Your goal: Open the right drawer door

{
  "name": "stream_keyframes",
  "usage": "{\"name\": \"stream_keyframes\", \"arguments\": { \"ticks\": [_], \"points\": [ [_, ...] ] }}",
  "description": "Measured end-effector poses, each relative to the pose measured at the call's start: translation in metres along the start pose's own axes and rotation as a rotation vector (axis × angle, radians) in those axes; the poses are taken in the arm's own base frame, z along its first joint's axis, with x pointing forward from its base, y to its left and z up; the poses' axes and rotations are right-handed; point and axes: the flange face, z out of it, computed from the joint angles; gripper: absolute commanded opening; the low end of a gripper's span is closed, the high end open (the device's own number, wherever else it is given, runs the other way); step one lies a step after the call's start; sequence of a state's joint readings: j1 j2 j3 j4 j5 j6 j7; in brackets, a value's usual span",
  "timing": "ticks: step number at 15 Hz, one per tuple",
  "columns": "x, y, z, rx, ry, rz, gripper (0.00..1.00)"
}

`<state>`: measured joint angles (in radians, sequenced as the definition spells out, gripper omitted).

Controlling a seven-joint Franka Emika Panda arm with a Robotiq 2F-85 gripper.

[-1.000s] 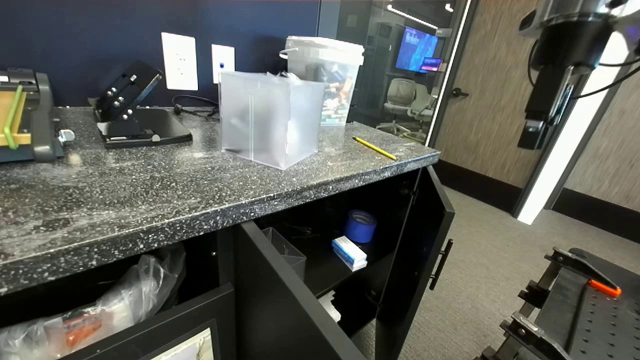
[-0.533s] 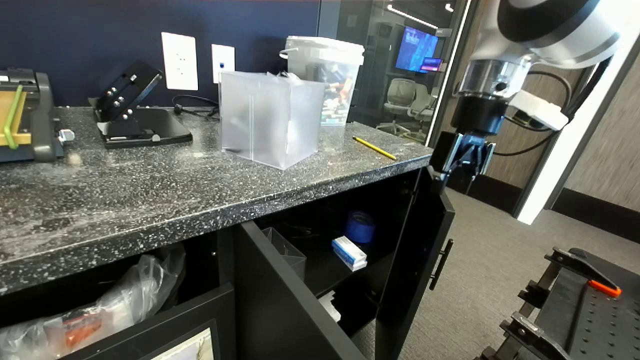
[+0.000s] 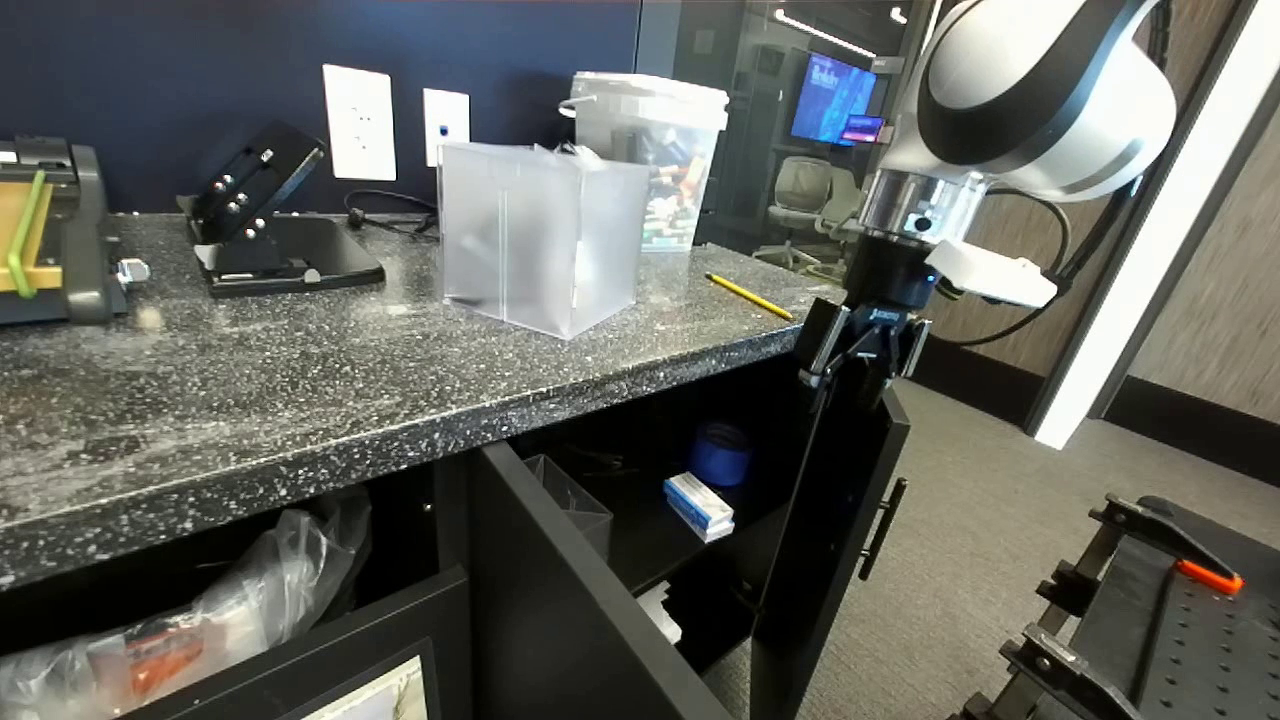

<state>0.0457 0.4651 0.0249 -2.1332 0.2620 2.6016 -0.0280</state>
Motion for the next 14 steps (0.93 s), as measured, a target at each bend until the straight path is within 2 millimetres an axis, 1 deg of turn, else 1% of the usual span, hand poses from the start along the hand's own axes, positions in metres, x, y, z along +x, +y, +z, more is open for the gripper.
{"name": "stream_keyframes", "arguments": {
  "ticks": [3, 6, 7, 9, 11, 12, 14],
  "points": [
    [0.003, 0.001, 0.02, -0.006, 0.032, 0.012, 1.0],
    [0.0, 0.01, 0.039, -0.017, 0.032, 0.033, 1.0],
    [-0.002, 0.014, 0.043, -0.022, 0.034, 0.039, 1.0],
    [-0.008, 0.023, 0.042, -0.04, 0.033, 0.053, 1.0],
    [-0.022, 0.04, 0.042, -0.074, 0.037, 0.059, 1.0],
    [-0.03, 0.054, 0.042, -0.098, 0.037, 0.067, 1.0],
    [-0.04, 0.09, 0.041, -0.158, 0.029, 0.108, 1.0]
  ]
}}
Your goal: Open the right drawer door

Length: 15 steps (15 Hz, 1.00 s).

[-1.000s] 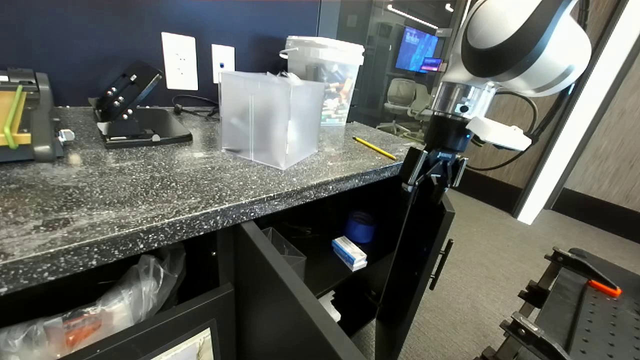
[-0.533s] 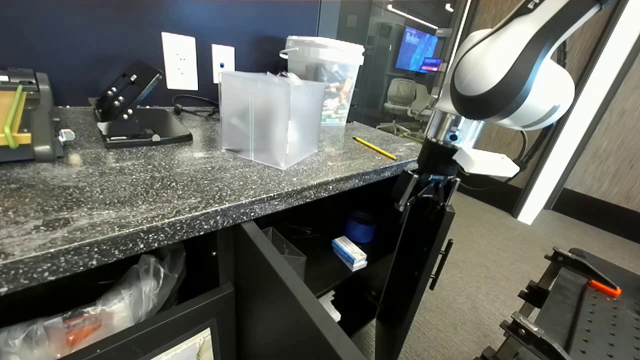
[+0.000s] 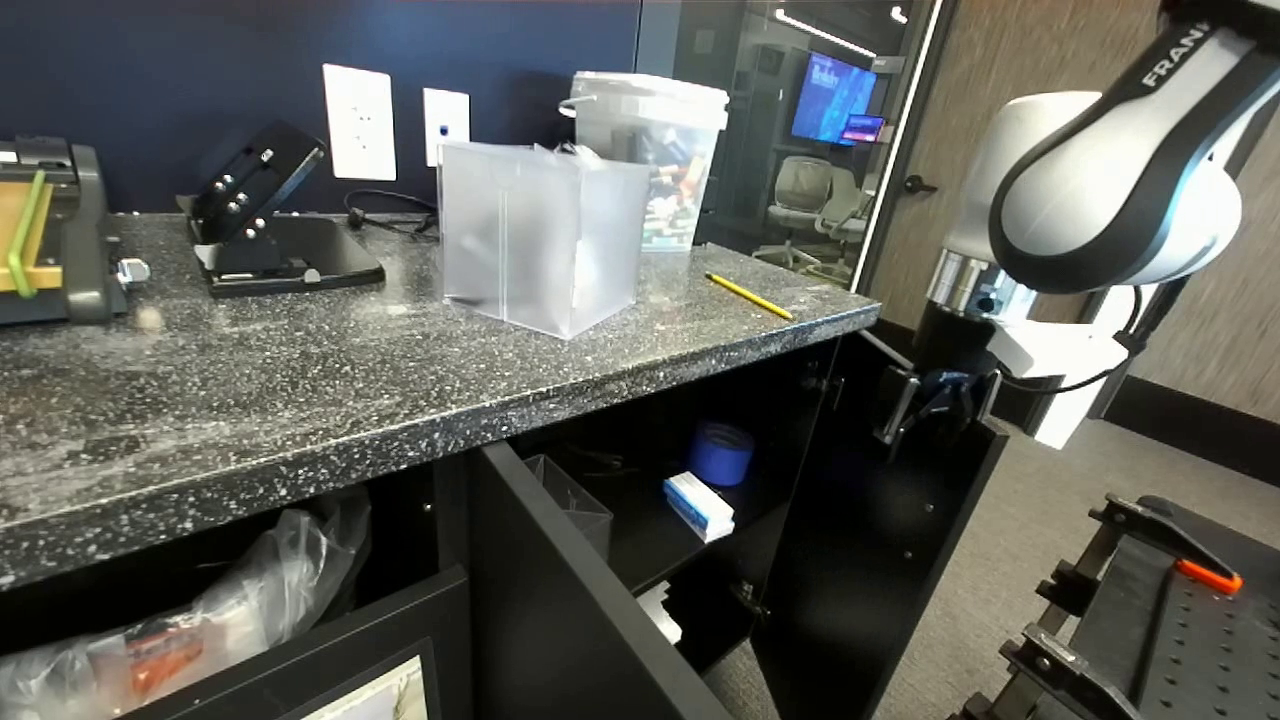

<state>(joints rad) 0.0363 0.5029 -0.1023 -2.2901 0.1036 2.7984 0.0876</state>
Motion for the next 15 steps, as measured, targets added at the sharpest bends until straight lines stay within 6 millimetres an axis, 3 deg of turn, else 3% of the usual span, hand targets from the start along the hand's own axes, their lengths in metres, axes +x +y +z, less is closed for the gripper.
{"name": "stream_keyframes", "arguments": {
  "ticks": [3, 6, 8, 11, 15],
  "points": [
    [0.001, 0.06, 0.009, -0.096, -0.011, 0.068, 1.0],
    [0.0, 0.087, 0.03, -0.186, -0.032, 0.104, 1.0],
    [0.0, 0.079, 0.043, -0.234, -0.037, 0.101, 1.0],
    [-0.004, 0.042, 0.056, -0.261, -0.053, 0.052, 1.0],
    [-0.008, -0.004, 0.043, -0.206, -0.154, -0.075, 1.0]
  ]
}}
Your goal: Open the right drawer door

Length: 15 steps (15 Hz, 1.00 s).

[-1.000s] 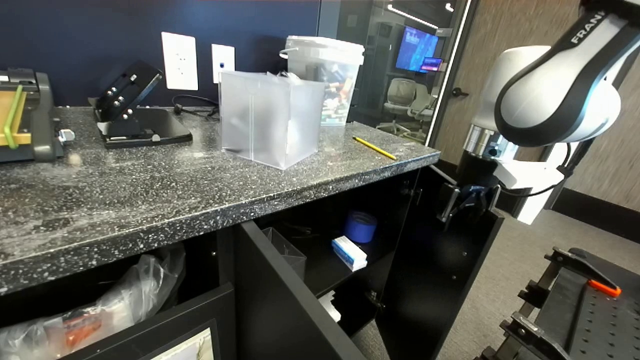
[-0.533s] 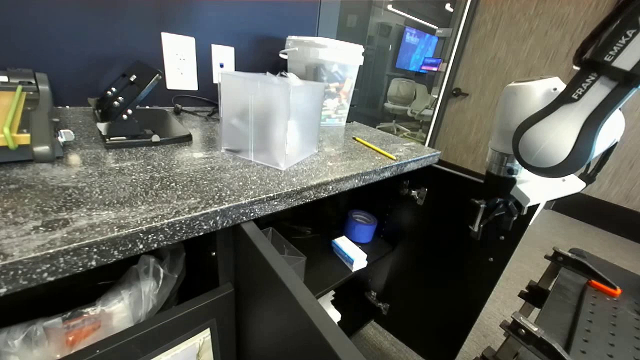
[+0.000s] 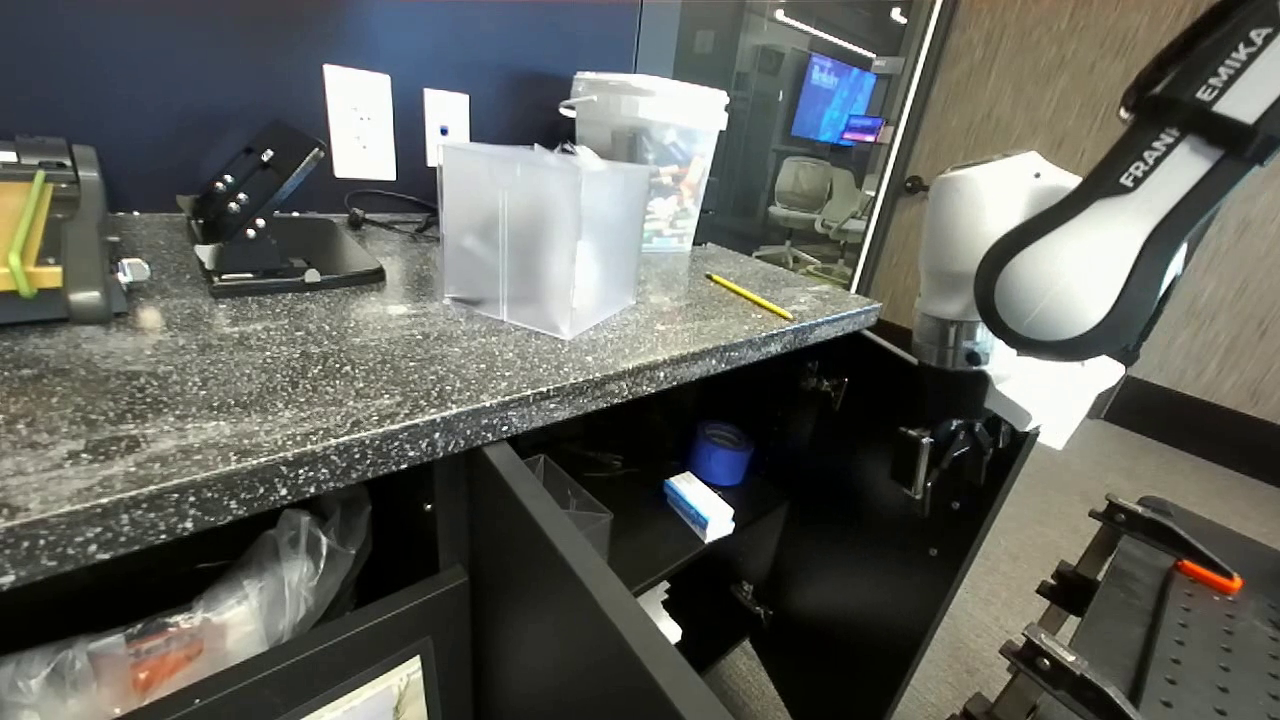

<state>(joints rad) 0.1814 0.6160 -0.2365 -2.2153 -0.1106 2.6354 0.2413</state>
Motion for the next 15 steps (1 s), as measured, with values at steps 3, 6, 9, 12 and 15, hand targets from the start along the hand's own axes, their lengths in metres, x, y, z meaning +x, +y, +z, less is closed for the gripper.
{"name": "stream_keyframes", "arguments": {
  "ticks": [3, 6, 9, 12, 15],
  "points": [
    [0.001, 0.003, -0.029, 0.069, -0.065, -0.082, 1.0],
    [0.005, 0.026, -0.047, 0.112, -0.099, -0.091, 1.0],
    [0.008, 0.042, -0.048, 0.119, -0.105, -0.067, 1.0],
    [0.009, 0.044, -0.046, 0.119, -0.108, -0.058, 1.0],
    [0.008, 0.043, -0.042, 0.118, -0.115, -0.058, 1.0]
  ]
}}
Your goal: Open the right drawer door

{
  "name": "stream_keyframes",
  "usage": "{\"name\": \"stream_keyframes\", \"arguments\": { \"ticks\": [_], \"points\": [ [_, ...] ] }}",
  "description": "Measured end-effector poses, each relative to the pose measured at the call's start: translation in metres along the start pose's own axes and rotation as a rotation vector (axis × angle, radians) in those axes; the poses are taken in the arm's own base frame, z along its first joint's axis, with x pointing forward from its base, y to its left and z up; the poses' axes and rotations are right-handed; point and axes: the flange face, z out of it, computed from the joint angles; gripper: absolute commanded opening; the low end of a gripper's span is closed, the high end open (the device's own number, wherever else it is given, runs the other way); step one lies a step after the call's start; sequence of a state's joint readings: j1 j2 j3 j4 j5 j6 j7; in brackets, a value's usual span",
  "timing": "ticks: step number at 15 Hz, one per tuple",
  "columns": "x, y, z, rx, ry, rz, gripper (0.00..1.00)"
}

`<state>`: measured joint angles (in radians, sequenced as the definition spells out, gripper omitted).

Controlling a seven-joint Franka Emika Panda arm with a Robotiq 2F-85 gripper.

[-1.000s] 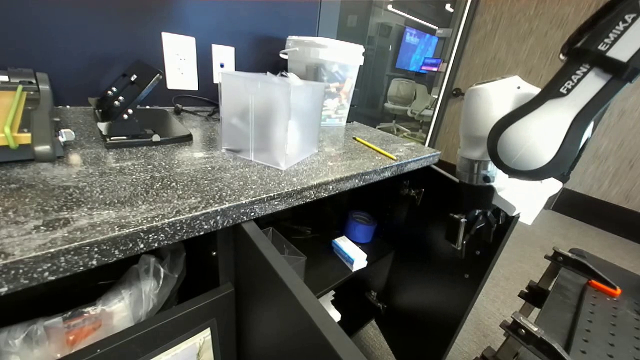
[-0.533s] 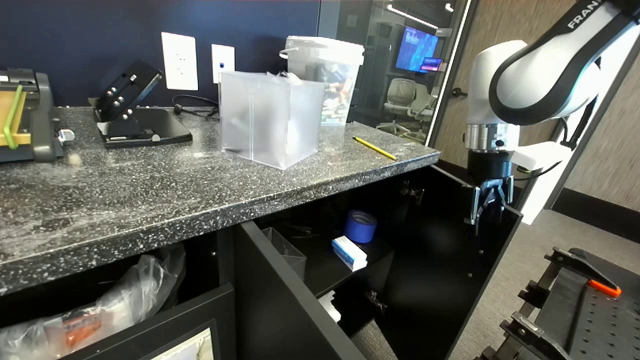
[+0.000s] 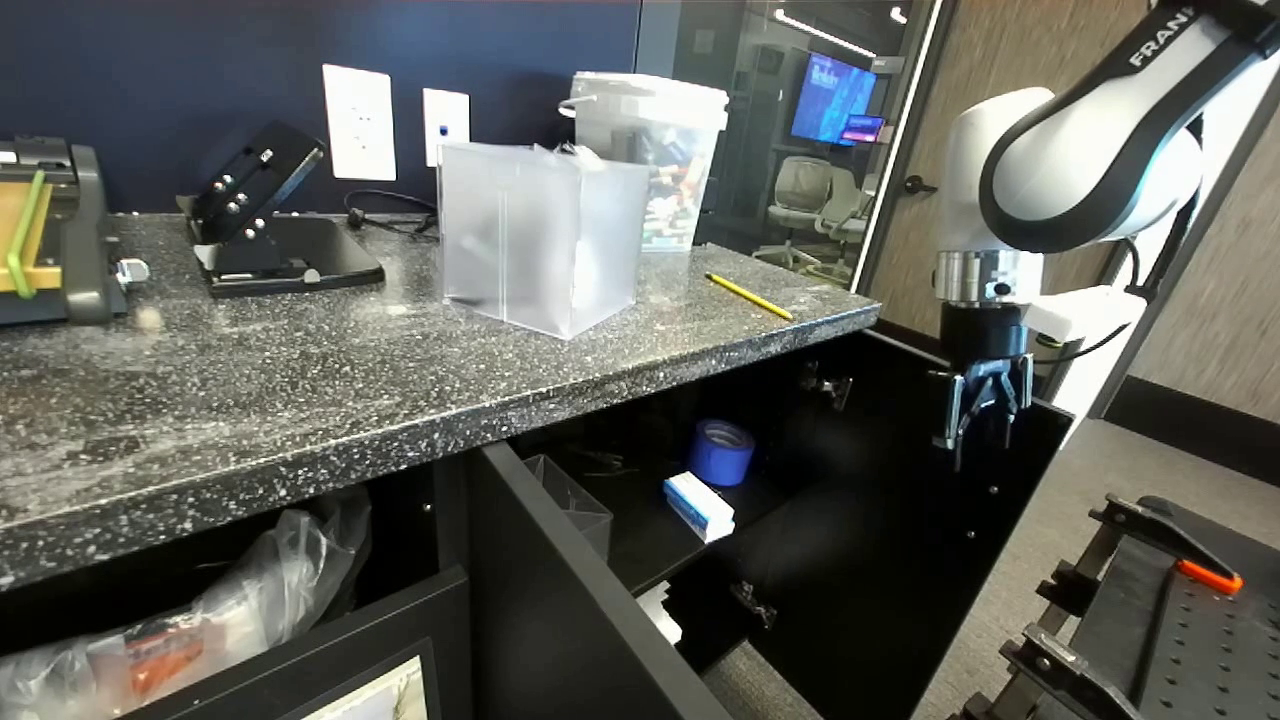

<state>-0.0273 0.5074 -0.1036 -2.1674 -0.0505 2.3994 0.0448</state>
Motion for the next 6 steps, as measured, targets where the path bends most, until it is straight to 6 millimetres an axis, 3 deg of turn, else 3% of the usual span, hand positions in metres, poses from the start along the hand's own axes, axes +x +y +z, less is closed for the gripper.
{"name": "stream_keyframes", "arguments": {
  "ticks": [6],
  "points": [
    [-0.001, -0.014, -0.001, 0.024, -0.001, -0.078, 1.0]
  ]
}}
